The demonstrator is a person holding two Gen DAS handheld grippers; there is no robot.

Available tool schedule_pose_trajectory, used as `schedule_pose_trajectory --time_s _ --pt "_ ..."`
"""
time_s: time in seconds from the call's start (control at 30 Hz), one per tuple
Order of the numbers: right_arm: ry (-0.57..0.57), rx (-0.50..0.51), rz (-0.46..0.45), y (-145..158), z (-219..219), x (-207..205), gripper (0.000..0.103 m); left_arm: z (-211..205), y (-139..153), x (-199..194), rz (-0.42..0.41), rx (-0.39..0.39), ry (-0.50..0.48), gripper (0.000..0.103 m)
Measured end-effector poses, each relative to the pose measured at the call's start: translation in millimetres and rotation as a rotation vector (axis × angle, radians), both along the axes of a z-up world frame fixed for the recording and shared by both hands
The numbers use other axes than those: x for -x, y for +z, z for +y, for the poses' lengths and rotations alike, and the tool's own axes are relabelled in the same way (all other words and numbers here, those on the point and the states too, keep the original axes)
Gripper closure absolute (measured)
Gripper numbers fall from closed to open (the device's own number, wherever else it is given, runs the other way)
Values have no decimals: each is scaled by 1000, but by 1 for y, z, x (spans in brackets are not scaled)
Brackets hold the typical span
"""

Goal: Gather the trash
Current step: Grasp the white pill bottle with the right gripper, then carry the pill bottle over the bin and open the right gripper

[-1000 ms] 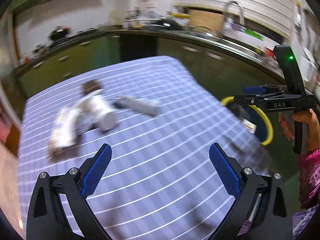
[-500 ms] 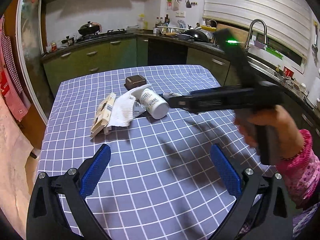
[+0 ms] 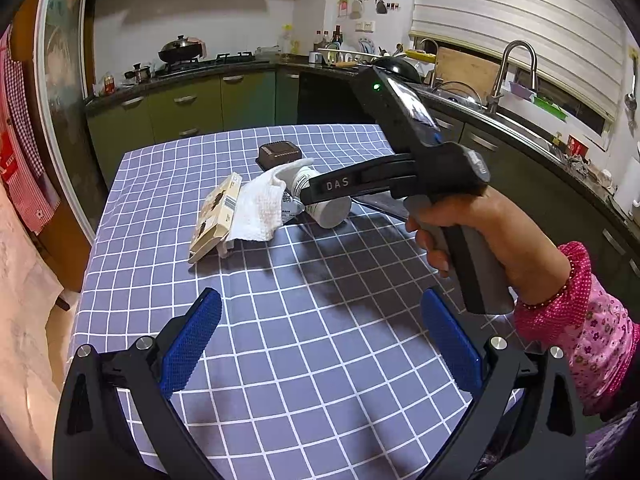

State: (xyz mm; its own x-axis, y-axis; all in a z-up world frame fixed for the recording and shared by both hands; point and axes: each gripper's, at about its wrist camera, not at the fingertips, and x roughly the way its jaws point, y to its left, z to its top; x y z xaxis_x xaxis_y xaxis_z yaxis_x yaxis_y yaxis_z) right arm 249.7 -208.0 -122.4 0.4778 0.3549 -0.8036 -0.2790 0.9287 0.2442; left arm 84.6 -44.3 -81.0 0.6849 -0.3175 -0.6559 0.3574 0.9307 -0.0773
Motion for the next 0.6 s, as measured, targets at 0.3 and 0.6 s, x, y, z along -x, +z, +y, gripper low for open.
schedule_pose_trajectory --time_s 0.3,0.6 --pt "16 -16 -19 8 -10 20 58 -2 -1 -2 5 -3 0 5" --pt "11 -46 4 11 -39 50 58 -7 1 1 -1 -16 -17 5"
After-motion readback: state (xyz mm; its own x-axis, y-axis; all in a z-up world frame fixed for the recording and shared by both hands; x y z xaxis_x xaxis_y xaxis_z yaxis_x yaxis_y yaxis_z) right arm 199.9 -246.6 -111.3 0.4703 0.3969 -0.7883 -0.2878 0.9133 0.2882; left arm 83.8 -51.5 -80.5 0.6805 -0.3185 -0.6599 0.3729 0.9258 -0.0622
